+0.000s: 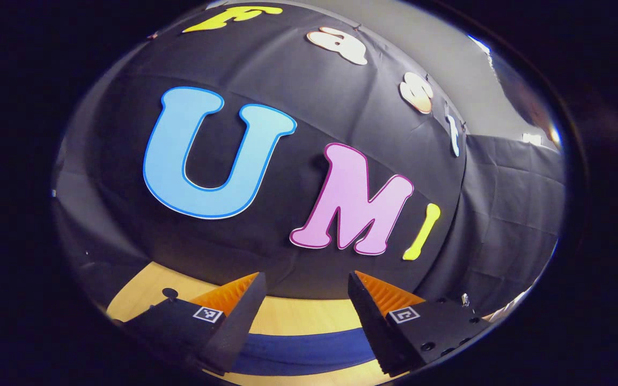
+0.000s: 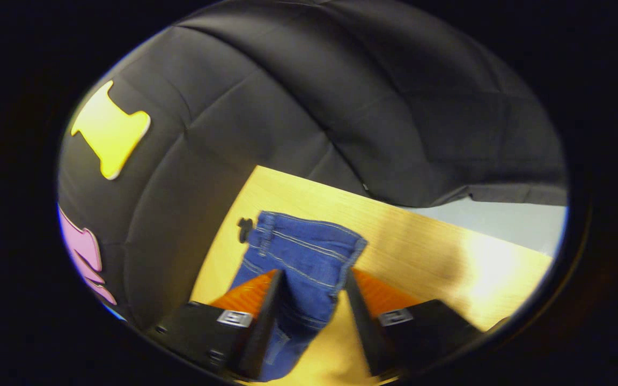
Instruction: Grasp the waist and the cuffs of the jeans and fold them to make the two legs overlap; first hold the waist and fold one-third of the jeans toward the cuffs, then hold the cuffs and fold the remaining one-third in the same direction to finish folding.
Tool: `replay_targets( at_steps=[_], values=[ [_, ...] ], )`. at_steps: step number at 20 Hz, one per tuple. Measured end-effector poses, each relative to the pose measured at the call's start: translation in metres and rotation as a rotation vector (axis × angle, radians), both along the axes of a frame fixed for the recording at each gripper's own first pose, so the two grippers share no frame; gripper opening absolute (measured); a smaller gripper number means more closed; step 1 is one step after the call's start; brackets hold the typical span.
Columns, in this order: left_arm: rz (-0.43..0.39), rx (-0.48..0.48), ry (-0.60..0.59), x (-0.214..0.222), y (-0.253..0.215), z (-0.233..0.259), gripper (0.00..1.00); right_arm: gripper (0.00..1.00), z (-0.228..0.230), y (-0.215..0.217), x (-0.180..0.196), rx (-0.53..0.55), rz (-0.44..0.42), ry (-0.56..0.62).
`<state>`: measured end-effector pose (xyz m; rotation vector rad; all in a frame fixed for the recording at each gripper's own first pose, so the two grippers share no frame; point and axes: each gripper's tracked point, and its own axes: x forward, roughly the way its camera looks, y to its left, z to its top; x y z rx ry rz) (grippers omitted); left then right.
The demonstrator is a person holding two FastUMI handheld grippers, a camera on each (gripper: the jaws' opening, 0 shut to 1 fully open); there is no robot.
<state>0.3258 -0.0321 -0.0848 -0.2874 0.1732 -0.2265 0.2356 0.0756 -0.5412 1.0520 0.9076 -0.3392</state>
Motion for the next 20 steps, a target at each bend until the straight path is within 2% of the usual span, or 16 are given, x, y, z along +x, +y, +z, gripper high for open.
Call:
replay_targets(
  at_steps=[1,2,5,6,7,10,13,17,20],
  values=[
    [0.003,0.010,0.007,0.001,-0.001,-0.001,0.96,0.37,-0.004,-0.001,0.002,0.004,-0.020,0.001],
    [0.002,0.009,0.009,0.000,-0.002,0.000,0.96,0.27,-0.009,0.000,0.007,-0.001,-0.027,-0.001],
    [0.028,0.003,0.017,-0.002,0.008,0.001,0.96,0.25,0.003,0.003,0.017,-0.067,0.021,-0.026],
    [0.038,0.004,0.021,-0.005,0.013,0.003,0.96,0.29,0.017,0.005,0.023,-0.102,0.042,-0.068],
    [0.047,0.005,0.018,-0.009,0.019,0.005,0.96,0.20,0.033,0.006,0.028,-0.137,0.072,-0.112],
    [0.062,0.016,0.010,-0.020,0.031,0.009,0.96,0.20,0.090,0.018,0.045,-0.229,0.174,-0.234],
    [0.095,-0.005,0.012,-0.034,0.043,0.012,0.96,0.20,0.173,0.078,0.071,-0.252,0.277,-0.395],
    [0.142,0.008,0.004,-0.057,0.070,0.017,0.96,0.20,0.275,0.173,0.085,-0.187,0.383,-0.588],
    [0.179,0.028,0.015,-0.078,0.092,0.018,0.96,0.20,0.335,0.262,0.077,-0.103,0.477,-0.713]
  ],
)
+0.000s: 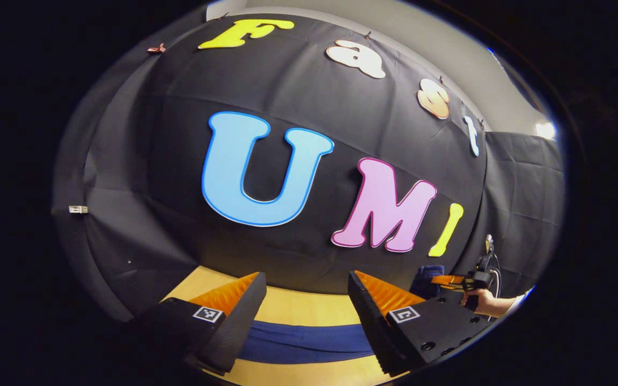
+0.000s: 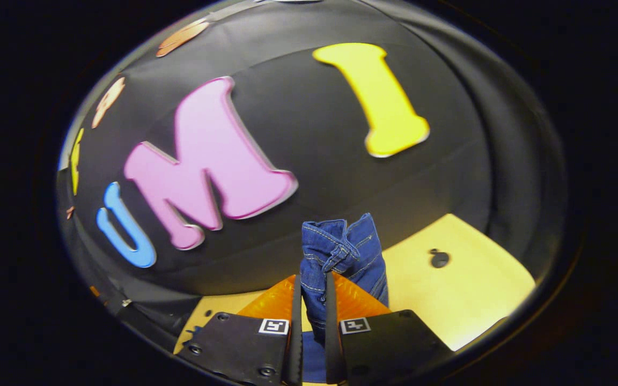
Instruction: Grasp the waist and the cuffs of the jeans and fold them to make the two legs overlap; first hold the waist and fold one-third of the jeans toward the cuffs, then hold the cuffs and fold the remaining one-third in the same direction to finish folding.
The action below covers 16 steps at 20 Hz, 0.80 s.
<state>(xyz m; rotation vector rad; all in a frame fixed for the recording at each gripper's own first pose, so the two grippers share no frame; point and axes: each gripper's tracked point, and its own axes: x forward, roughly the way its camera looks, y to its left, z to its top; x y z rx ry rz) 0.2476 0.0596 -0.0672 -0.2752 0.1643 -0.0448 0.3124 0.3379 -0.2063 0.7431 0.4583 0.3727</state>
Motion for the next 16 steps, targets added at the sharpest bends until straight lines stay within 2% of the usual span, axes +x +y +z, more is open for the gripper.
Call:
replay_targets(
  at_steps=[1,3,4,7,9,10,13,14,15,16],
  values=[
    [0.012,0.005,0.003,-0.006,0.006,-0.001,0.96,0.20,0.012,0.032,-0.006,0.028,0.051,-0.013],
    [0.042,0.020,0.025,-0.018,0.022,-0.008,0.96,0.20,0.007,0.093,-0.014,0.061,0.146,-0.006],
    [0.056,0.029,0.040,-0.024,0.029,-0.012,0.96,0.20,-0.014,0.122,-0.020,0.056,0.196,0.021],
    [0.088,0.050,0.086,-0.043,0.046,-0.029,0.96,0.20,-0.059,0.194,-0.081,0.029,0.352,0.114],
    [0.117,0.050,0.121,-0.053,0.058,-0.044,0.96,0.20,-0.098,0.224,-0.120,-0.026,0.466,0.168],
    [0.128,0.043,0.139,-0.056,0.065,-0.051,0.92,0.20,-0.117,0.236,-0.141,-0.048,0.517,0.200],
    [0.169,-0.007,0.229,-0.058,0.080,-0.088,0.96,0.20,-0.154,0.259,-0.177,-0.121,0.601,0.276],
    [0.182,-0.037,0.257,-0.057,0.084,-0.099,0.96,0.20,-0.155,0.263,-0.183,-0.124,0.622,0.285],
    [0.191,-0.073,0.273,-0.057,0.086,-0.109,0.96,0.24,-0.148,0.266,-0.187,-0.086,0.648,0.300],
    [0.195,-0.112,0.283,-0.053,0.088,-0.117,0.96,0.24,-0.140,0.267,-0.196,-0.035,0.671,0.317]
  ],
)
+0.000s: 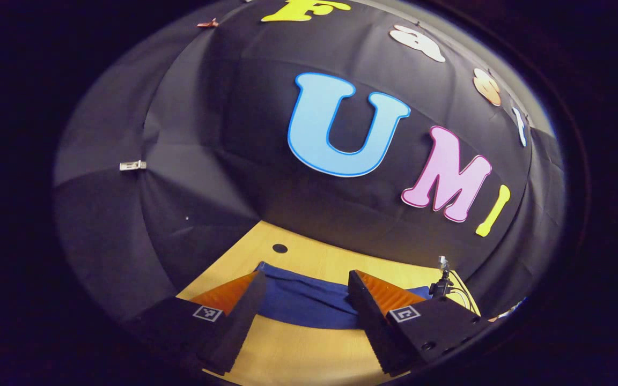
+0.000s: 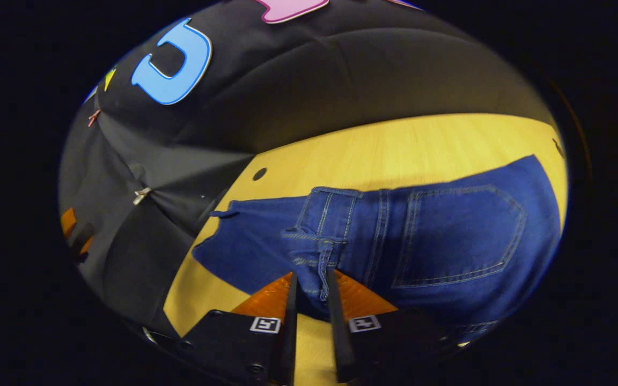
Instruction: Grasp the waist and the cuffs of the jeans and fold them to make the two legs overlap; first hold the waist and fold one-third of the jeans toward the cuffs, then hold the cuffs and fold the remaining one-third in the same direction to finish folding.
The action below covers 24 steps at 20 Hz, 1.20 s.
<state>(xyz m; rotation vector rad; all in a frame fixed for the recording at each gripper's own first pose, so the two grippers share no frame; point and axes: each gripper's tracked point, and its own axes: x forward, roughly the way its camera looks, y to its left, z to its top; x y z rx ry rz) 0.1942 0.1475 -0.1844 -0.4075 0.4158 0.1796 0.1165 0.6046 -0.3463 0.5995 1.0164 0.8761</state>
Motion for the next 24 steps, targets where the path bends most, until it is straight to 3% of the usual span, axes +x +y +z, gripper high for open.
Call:
replay_targets(
  at_steps=[3,4,9,13,19,24],
  values=[
    [0.022,-0.066,0.039,0.014,0.009,-0.033,0.97,0.88,0.035,0.000,0.013,0.062,-0.027,-0.055],
    [0.022,-0.074,0.054,0.019,0.014,-0.043,0.97,0.96,0.053,-0.012,0.014,0.089,-0.035,-0.083],
    [0.036,-0.208,0.141,0.060,0.041,-0.105,0.97,0.96,0.143,-0.075,0.039,0.192,-0.081,-0.249],
    [0.016,-0.228,0.286,0.088,0.063,-0.167,0.97,0.97,0.179,-0.129,0.063,0.206,-0.135,-0.326],
    [-0.133,0.000,0.548,0.112,0.087,-0.244,0.97,0.97,0.168,-0.169,0.086,0.132,-0.178,-0.365],
    [-0.227,0.150,0.652,0.121,0.089,-0.254,0.98,0.96,0.153,-0.176,0.088,0.098,-0.172,-0.349]
  ],
)
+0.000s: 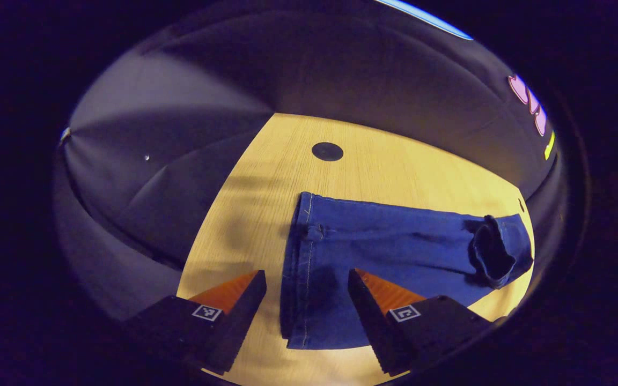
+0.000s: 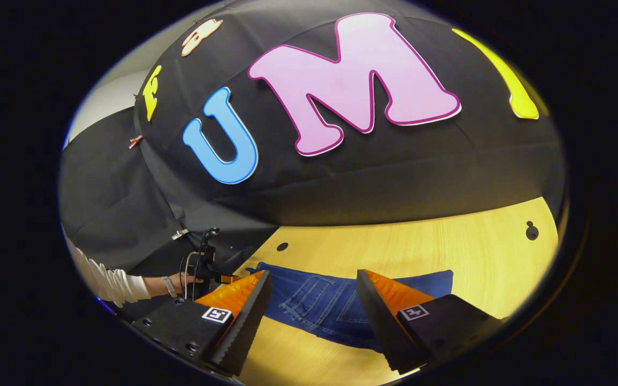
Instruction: Grasp the waist and the cuffs of the jeans and fold them to make the two legs overlap; first hold the waist and fold one-third of the jeans toward the cuffs, then hold the cuffs and fold the remaining one-third in the same direction to finish folding.
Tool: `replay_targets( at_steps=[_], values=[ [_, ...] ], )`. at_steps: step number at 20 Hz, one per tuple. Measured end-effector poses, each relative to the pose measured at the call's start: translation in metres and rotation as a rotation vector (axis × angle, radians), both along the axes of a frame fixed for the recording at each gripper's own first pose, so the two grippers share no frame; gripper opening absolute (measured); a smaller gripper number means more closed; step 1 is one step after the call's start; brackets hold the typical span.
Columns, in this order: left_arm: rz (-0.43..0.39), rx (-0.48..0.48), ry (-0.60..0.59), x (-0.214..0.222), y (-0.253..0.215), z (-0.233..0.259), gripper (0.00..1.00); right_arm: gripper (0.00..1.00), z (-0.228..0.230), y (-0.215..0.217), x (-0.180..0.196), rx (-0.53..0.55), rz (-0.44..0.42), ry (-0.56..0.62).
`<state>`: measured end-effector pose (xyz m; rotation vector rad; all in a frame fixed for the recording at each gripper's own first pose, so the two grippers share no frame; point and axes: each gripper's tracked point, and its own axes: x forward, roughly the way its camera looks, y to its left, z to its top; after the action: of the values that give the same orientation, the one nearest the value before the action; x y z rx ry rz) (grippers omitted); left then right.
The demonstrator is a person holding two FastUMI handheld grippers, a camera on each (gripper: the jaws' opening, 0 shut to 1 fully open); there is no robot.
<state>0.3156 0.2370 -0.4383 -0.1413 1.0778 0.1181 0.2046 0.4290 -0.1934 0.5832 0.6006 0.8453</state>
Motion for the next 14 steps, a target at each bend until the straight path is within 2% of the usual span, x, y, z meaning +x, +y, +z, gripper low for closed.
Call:
replay_targets(
  at_steps=[2,4,8,10,13,14],
  values=[
    [-0.036,0.013,0.052,-0.005,-0.005,-0.006,0.98,0.97,-0.005,0.000,0.002,-0.006,-0.001,0.008],
    [-0.077,0.042,0.046,0.003,-0.006,-0.008,0.99,0.97,-0.005,0.001,0.003,0.008,0.005,0.020],
    [-0.102,0.043,0.076,0.001,-0.011,-0.007,0.93,0.96,-0.004,0.003,0.000,0.023,0.018,0.031],
    [-0.110,0.016,0.088,0.007,-0.025,-0.009,0.84,0.97,-0.002,0.004,-0.002,0.031,0.026,0.039],
    [-0.096,0.019,0.069,0.015,-0.034,-0.007,0.16,0.96,-0.003,0.001,-0.007,0.017,0.036,0.033],
    [-0.078,0.010,0.072,0.013,-0.034,-0.009,0.10,0.97,-0.004,0.000,-0.008,0.015,0.037,0.031]
  ],
)
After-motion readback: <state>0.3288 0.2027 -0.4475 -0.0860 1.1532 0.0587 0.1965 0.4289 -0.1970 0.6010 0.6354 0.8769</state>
